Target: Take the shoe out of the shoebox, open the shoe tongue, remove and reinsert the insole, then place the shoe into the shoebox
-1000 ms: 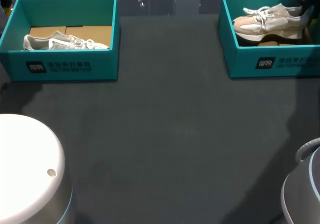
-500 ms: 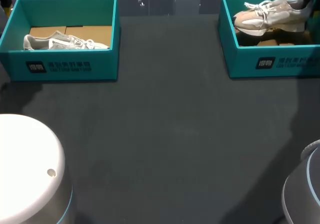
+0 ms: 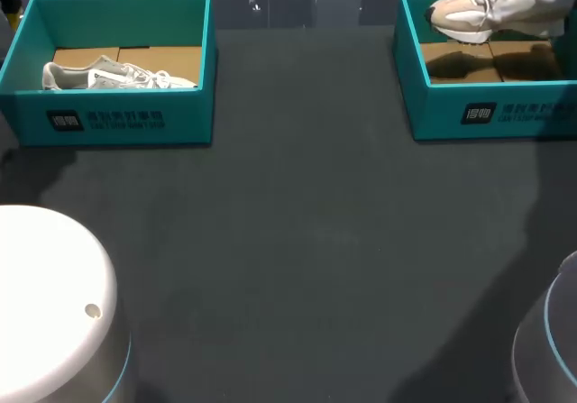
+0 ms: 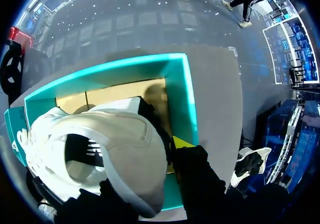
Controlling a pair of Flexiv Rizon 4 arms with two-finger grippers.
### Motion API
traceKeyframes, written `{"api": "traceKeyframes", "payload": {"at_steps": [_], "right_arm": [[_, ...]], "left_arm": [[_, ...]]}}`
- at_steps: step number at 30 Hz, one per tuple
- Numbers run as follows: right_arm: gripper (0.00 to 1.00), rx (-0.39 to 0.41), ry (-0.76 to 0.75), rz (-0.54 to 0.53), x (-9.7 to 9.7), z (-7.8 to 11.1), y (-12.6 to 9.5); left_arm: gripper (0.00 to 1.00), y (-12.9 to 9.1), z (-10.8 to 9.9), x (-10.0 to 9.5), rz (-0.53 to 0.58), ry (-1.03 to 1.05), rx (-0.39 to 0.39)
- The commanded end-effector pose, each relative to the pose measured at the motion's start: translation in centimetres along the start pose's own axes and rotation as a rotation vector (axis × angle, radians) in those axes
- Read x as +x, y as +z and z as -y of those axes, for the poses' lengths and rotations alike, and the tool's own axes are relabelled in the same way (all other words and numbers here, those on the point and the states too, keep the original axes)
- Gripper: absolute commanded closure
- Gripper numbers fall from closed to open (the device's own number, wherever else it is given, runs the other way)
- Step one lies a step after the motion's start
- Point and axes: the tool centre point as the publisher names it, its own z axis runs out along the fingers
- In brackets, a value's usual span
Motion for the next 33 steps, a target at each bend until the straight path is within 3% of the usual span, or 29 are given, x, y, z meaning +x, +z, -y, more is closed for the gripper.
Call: {"api": "traceKeyframes", "payload": {"at_steps": [1,19,24,33], "right_arm": [[1.00,-0.014,0.002,0.001,0.0,0.5,-2.8],[1.00,-0.088,0.005,0.039,1.2,3.5,-12.4],[1.00,-0.110,-0.025,0.080,2.6,4.6,-14.9],[1.00,-0.159,-0.060,0.098,6.9,8.7,-18.6]], "left_arm": [[0.00,-0.1,0.1,0.0,-0.002,0.001,-0.002],[0.00,-0.1,0.1,0.0,-0.002,0.001,-0.002],[0.00,-0.1,0.1,0.0,-0.002,0.001,-0.002],[0.00,-0.1,0.1,0.0,-0.002,0.001,-0.002]]}}
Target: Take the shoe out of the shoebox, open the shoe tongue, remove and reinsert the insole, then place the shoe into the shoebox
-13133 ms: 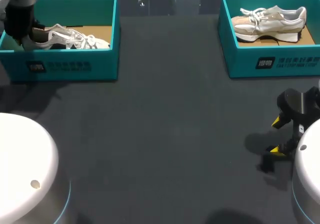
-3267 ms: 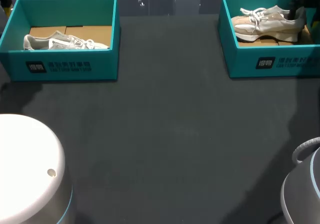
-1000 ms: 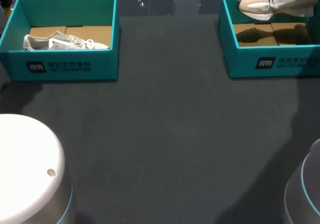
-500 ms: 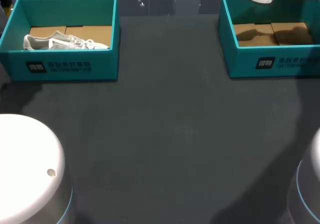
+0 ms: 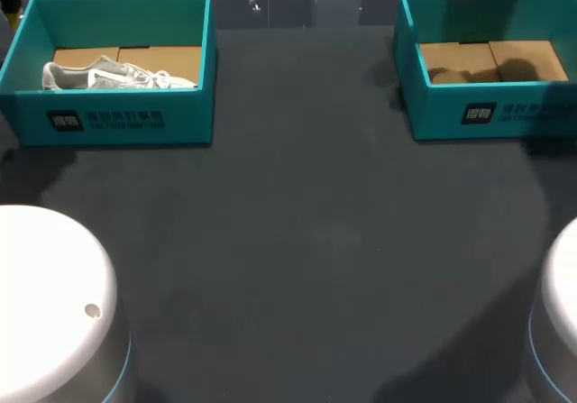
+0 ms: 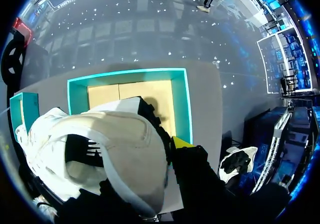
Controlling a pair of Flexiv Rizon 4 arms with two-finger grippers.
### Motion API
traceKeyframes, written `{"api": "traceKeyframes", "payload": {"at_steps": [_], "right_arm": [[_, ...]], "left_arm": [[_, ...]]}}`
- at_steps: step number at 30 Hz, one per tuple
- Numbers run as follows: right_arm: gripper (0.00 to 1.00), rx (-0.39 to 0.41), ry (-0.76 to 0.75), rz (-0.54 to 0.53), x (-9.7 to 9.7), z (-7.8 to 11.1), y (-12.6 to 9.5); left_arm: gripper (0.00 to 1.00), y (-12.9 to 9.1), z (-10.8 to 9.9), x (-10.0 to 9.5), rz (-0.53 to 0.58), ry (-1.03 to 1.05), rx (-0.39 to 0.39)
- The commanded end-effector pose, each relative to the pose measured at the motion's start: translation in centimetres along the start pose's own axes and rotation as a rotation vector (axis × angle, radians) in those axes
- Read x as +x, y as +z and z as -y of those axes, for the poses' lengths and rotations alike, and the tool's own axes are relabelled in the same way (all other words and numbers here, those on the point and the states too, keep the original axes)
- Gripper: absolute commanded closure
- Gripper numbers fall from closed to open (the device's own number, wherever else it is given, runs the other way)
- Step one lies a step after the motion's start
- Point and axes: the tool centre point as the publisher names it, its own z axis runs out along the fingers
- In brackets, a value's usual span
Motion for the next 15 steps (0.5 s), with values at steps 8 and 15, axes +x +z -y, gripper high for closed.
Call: {"api": "traceKeyframes", "payload": {"at_steps": [8,15], "right_arm": [[1.00,-0.126,-0.022,0.076,7.5,7.0,-6.2],[1.00,-0.093,-0.007,0.117,13.5,12.0,-8.3]], "left_arm": [[0.00,-0.1,0.1,0.0,-0.002,0.001,-0.002],[0.00,-0.1,0.1,0.0,-0.002,0.001,-0.002]]}}
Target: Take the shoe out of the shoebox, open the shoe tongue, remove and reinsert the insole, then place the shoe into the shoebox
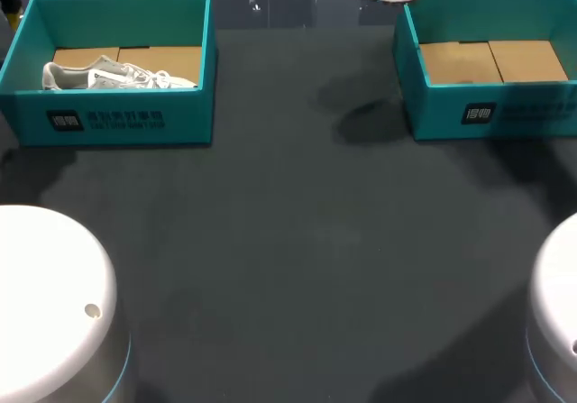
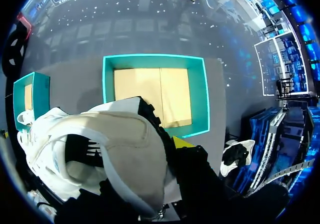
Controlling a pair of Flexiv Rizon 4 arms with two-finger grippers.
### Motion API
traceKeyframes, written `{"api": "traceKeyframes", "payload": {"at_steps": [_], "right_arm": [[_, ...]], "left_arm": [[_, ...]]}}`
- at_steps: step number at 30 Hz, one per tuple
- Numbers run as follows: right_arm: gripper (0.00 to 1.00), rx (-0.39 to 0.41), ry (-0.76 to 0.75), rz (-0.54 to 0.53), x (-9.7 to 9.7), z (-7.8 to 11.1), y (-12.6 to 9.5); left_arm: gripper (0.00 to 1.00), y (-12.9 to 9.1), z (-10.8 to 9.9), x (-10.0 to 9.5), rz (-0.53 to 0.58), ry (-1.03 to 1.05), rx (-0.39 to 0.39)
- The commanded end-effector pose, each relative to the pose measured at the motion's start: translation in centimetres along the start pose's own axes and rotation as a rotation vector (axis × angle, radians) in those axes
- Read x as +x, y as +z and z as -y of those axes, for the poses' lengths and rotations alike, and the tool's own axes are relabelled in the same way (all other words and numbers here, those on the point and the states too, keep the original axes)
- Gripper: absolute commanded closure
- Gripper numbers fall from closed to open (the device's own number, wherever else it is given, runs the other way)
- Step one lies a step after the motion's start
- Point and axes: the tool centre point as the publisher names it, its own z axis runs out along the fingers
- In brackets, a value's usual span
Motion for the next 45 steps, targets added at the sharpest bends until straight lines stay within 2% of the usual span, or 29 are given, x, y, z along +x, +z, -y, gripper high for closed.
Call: {"api": "traceKeyframes", "payload": {"at_steps": [1,7,14,19,26,34,35,45], "right_arm": [[1.00,-0.075,0.019,0.089,3.4,4.8,-1.8],[1.00,-0.064,0.043,0.135,6.7,8.8,-3.2],[1.00,-0.115,0.048,0.161,9.3,12.5,-3.1],[1.00,-0.134,0.042,0.177,10.8,15.2,-2.1],[1.00,-0.143,0.047,0.172,12.9,20.7,-0.7],[1.00,-0.171,0.028,0.182,15.1,26.0,0.7],[1.00,-0.165,0.021,0.194,15.5,26.4,0.9],[1.00,-0.165,0.021,0.194,15.5,26.4,0.9]], "left_arm": [[0.00,-0.1,0.1,0.0,-0.002,0.001,-0.002],[0.00,-0.1,0.1,0.0,-0.002,0.001,-0.002],[0.00,-0.1,0.1,0.0,-0.002,0.001,-0.002],[0.00,-0.1,0.1,0.0,-0.002,0.001,-0.002],[0.00,-0.1,0.1,0.0,-0.002,0.001,-0.002],[0.00,-0.1,0.1,0.0,-0.002,0.001,-0.002],[0.00,-0.1,0.1,0.0,-0.002,0.001,-0.002],[0.00,-0.1,0.1,0.0,-0.002,0.001,-0.002]]}}
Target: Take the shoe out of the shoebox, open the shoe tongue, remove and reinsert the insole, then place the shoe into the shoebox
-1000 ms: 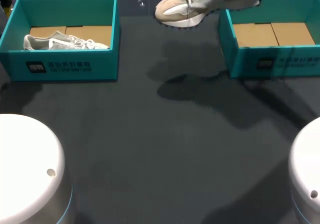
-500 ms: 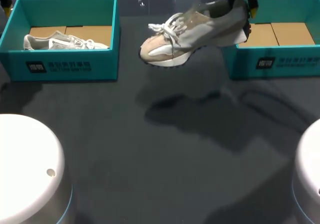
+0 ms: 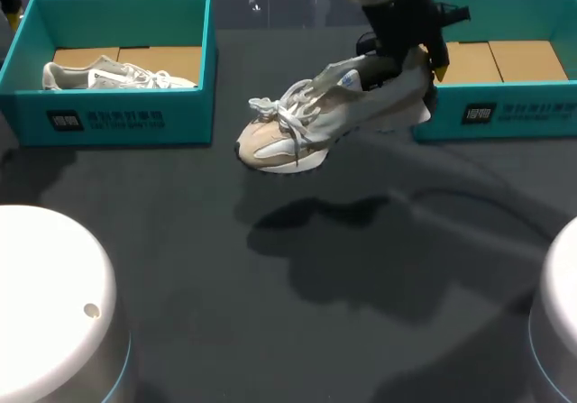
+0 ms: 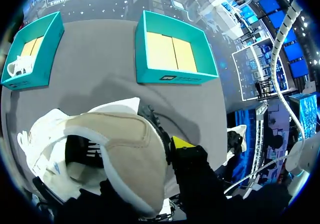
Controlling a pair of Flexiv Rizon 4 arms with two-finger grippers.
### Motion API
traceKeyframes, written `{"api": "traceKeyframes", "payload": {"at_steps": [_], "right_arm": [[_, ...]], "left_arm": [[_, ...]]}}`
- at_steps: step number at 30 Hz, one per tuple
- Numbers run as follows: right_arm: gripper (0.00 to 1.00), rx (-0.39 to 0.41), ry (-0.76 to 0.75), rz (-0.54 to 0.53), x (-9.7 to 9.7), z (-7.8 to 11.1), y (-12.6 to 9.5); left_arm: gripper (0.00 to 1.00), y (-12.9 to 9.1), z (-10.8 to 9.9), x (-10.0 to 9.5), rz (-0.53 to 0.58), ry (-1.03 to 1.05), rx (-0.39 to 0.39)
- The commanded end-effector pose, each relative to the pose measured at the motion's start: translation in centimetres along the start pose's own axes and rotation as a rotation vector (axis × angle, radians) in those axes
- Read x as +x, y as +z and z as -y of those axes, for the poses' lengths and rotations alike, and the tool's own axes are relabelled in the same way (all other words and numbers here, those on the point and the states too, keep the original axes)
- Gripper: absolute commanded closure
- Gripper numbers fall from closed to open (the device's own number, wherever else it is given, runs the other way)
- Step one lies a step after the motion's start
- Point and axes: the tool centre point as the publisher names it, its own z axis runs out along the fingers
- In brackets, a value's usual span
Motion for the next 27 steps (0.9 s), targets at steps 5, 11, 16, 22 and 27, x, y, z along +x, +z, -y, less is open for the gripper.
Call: {"api": "traceKeyframes", "payload": {"at_steps": [5,11,16,22,27], "right_arm": [[1.00,0.005,0.031,-0.017,-0.2,0.4,0.5],[1.00,0.021,0.088,-0.065,2.0,3.4,3.8],[1.00,0.019,0.090,-0.081,4.1,5.0,5.4],[1.00,0.023,0.089,-0.116,6.0,6.5,7.1],[1.00,0.014,0.102,-0.179,7.4,8.0,9.1]], "left_arm": [[0.00,0.0,0.1,0.0,-0.002,0.001,-0.002],[0.00,0.0,0.1,0.0,-0.002,0.001,-0.002],[0.00,0.0,0.1,0.0,-0.002,0.001,-0.002],[0.00,0.0,0.1,0.0,-0.002,0.001,-0.002],[0.00,0.0,0.1,0.0,-0.002,0.001,-0.002]]}}
